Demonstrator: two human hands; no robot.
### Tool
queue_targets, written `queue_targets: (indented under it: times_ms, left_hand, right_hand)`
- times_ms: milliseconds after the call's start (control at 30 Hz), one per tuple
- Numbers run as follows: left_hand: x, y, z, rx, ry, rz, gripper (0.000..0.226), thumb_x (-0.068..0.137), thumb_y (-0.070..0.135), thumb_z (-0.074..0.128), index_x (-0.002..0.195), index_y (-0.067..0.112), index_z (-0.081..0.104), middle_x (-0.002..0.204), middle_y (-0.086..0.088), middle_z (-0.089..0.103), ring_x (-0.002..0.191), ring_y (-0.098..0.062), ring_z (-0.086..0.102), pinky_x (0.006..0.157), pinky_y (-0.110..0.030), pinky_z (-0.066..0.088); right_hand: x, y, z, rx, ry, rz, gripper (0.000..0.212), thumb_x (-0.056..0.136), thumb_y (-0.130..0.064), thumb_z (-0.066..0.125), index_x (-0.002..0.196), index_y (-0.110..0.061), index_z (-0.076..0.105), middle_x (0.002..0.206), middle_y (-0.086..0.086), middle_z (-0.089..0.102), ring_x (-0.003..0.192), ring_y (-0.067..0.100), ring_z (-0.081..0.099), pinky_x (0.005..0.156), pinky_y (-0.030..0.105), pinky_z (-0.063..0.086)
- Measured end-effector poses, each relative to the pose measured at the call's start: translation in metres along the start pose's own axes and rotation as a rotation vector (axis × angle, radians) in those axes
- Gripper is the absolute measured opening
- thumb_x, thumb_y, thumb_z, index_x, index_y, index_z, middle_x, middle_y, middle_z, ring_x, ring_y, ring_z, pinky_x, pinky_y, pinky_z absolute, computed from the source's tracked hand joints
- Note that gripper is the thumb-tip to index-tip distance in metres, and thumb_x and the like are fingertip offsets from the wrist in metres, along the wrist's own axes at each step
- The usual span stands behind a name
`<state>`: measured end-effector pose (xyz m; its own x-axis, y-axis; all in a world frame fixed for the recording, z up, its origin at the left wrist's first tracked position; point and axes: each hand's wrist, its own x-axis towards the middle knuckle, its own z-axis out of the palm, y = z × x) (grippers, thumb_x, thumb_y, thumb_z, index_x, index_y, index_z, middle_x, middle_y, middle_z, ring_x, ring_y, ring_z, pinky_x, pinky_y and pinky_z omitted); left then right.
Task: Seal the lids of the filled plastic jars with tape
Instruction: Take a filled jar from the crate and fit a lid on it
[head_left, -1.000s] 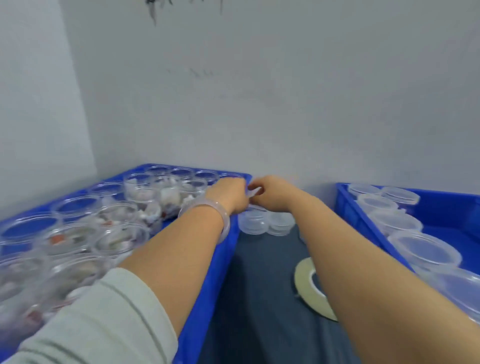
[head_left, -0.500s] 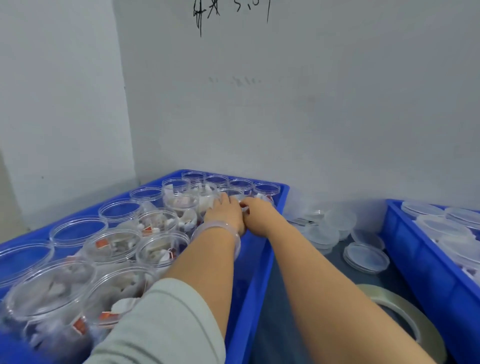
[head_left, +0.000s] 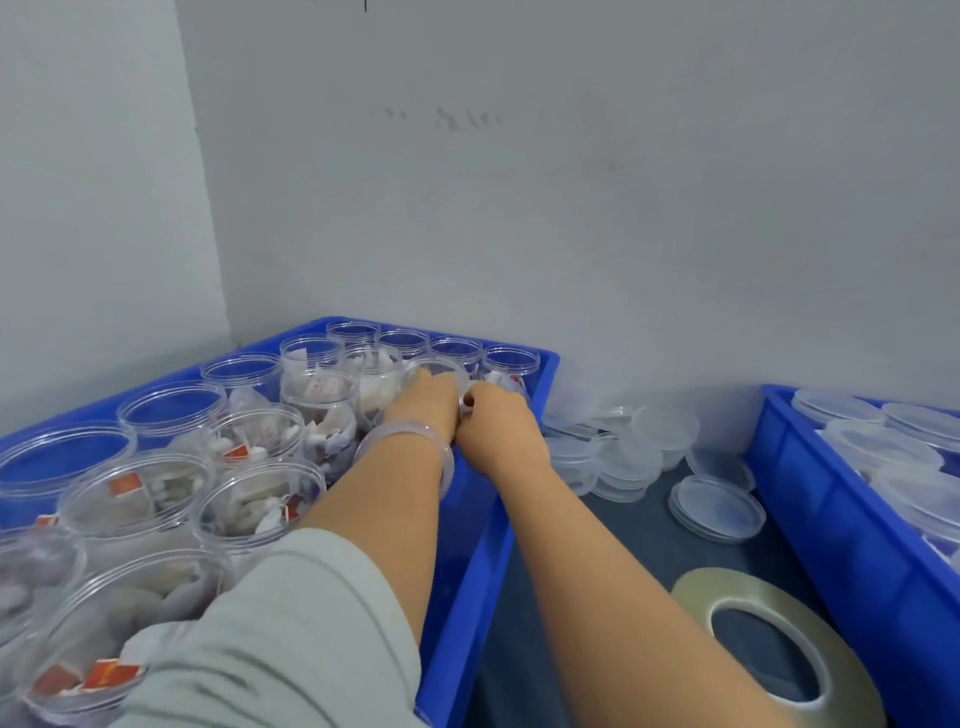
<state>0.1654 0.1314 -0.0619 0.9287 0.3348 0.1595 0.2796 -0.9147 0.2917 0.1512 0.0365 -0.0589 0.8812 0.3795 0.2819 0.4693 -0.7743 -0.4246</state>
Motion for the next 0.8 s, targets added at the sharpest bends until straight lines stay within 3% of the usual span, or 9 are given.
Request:
queue_targets:
  times_ms: [67, 200, 333, 433, 500, 567, 633, 700, 800]
  left_hand:
    - [-0.009, -0.001, -0.002, 0.031, 0.087, 0.012, 0.028, 0.096, 0.011, 0.042, 0.121, 0.004, 0.050, 0.123, -0.018, 0.056, 0.111, -0.033, 0.055, 0.091, -0.038, 0.043]
    - [-0.022, 0.019, -0.037, 0.073, 0.305, 0.198, 0.019, 0.094, 0.009, 0.044, 0.112, 0.009, 0.050, 0.115, -0.017, 0.059, 0.104, -0.036, 0.057, 0.073, -0.037, 0.036]
    - [-0.041, 0.073, -0.085, -0.146, 0.527, 0.419, 0.017, 0.089, 0.015, 0.050, 0.104, 0.011, 0.057, 0.105, -0.014, 0.062, 0.097, -0.036, 0.057, 0.068, -0.034, 0.032]
    - [-0.070, 0.118, -0.094, -0.462, 0.669, 0.510, 0.005, 0.078, 0.024, 0.055, 0.081, 0.021, 0.055, 0.079, -0.003, 0.063, 0.087, -0.030, 0.056, 0.066, -0.029, 0.032]
    - [-0.088, 0.140, -0.076, -0.563, 0.701, 0.443, 0.011, 0.074, 0.032, 0.058, 0.071, 0.025, 0.049, 0.070, 0.007, 0.054, 0.093, -0.027, 0.050, 0.072, -0.030, 0.026]
    - [-0.101, 0.154, -0.037, -0.634, 0.666, 0.321, 0.019, 0.076, 0.037, 0.063, 0.071, 0.022, 0.053, 0.089, 0.002, 0.057, 0.104, -0.027, 0.045, 0.084, -0.031, 0.026]
    - [-0.113, 0.154, 0.007, -0.786, 0.611, 0.217, 0.028, 0.079, 0.039, 0.069, 0.079, 0.013, 0.058, 0.119, -0.010, 0.052, 0.118, -0.030, 0.040, 0.098, -0.033, 0.026]
    - [-0.119, 0.145, 0.043, -0.889, 0.533, 0.148, 0.036, 0.080, 0.039, 0.071, 0.099, 0.010, 0.061, 0.141, -0.015, 0.038, 0.133, -0.030, 0.032, 0.107, -0.038, 0.028]
    - [-0.119, 0.125, 0.078, -1.021, 0.478, 0.026, 0.053, 0.081, 0.033, 0.070, 0.125, 0.010, 0.051, 0.139, -0.012, 0.042, 0.132, -0.026, 0.038, 0.105, -0.039, 0.036]
  right_hand:
    - [-0.002, 0.001, 0.000, 0.130, 0.066, 0.044, 0.015, 0.087, -0.004, 0.047, 0.100, -0.005, 0.053, 0.105, 0.015, 0.055, 0.088, 0.026, 0.052, 0.068, 0.032, 0.042]
    - [-0.006, 0.006, 0.002, 0.337, 0.187, 0.061, 0.057, 0.088, -0.017, 0.056, 0.138, 0.001, 0.033, 0.137, 0.018, 0.040, 0.128, 0.033, 0.036, 0.105, 0.038, 0.033]
    - [-0.013, 0.018, -0.026, 0.616, 0.403, 0.107, 0.106, 0.073, -0.033, 0.075, 0.151, -0.005, 0.008, 0.146, 0.014, 0.035, 0.136, 0.029, 0.033, 0.110, 0.043, 0.030]
    - [-0.025, 0.045, -0.056, 0.666, 0.582, 0.218, 0.102, 0.066, -0.039, 0.077, 0.147, -0.017, 0.021, 0.142, 0.004, 0.044, 0.130, 0.023, 0.043, 0.106, 0.042, 0.038]
    - [-0.042, 0.067, -0.065, 0.527, 0.659, 0.305, 0.081, 0.067, -0.041, 0.071, 0.136, -0.018, 0.036, 0.128, 0.002, 0.053, 0.120, 0.024, 0.050, 0.098, 0.039, 0.042]
    - [-0.061, 0.092, -0.059, 0.312, 0.587, 0.356, 0.052, 0.081, -0.036, 0.055, 0.127, -0.013, 0.046, 0.118, 0.008, 0.057, 0.114, 0.029, 0.050, 0.090, 0.036, 0.039]
    - [-0.082, 0.114, -0.040, 0.246, 0.419, 0.330, 0.041, 0.089, -0.030, 0.050, 0.123, -0.008, 0.051, 0.116, 0.012, 0.057, 0.112, 0.032, 0.052, 0.092, 0.040, 0.042]
    - [-0.103, 0.130, -0.017, 0.224, 0.201, 0.297, 0.047, 0.083, -0.036, 0.063, 0.120, -0.009, 0.052, 0.112, 0.010, 0.060, 0.107, 0.029, 0.057, 0.089, 0.042, 0.047]
    - [-0.121, 0.140, -0.001, 0.312, -0.068, 0.329, 0.069, 0.057, -0.050, 0.069, 0.112, -0.014, 0.050, 0.111, 0.007, 0.061, 0.104, 0.025, 0.059, 0.090, 0.042, 0.049]
